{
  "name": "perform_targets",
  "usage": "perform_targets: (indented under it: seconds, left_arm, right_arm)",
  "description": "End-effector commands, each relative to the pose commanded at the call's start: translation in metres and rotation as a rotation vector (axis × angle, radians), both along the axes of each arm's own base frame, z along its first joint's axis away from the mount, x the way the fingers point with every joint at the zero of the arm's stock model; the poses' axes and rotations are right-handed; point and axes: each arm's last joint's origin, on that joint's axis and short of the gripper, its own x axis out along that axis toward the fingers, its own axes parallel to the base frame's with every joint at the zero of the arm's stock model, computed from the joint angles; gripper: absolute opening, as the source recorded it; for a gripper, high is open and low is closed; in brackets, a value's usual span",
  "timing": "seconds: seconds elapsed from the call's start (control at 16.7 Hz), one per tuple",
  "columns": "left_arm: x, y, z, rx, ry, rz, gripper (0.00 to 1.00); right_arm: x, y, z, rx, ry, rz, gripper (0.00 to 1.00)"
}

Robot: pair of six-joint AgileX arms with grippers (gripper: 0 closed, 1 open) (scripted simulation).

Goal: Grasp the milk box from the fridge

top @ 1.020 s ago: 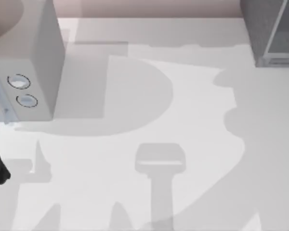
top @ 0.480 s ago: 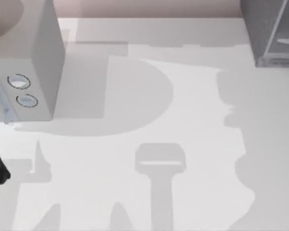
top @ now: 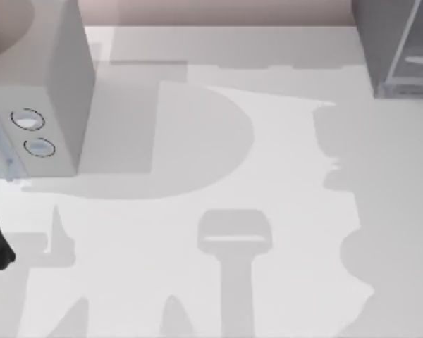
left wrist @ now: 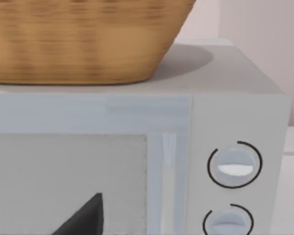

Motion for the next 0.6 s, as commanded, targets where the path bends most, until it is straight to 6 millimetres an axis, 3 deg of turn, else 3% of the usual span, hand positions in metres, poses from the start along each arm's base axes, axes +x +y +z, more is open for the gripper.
perform_targets:
  seconds: [0.3,0.6]
  left_arm:
    - [0.000,0.000,0.000,0.000,0.000,0.000,1.00]
    - [0.000,0.000,0.000,0.000,0.000,0.000,1.00]
  right_arm:
    - [-0.033,0.024,0.036,-0.002,-0.004,-0.007,0.00]
    - [-0.110,0.061,0.073,-0.004,-0.029,-0.014,0.00]
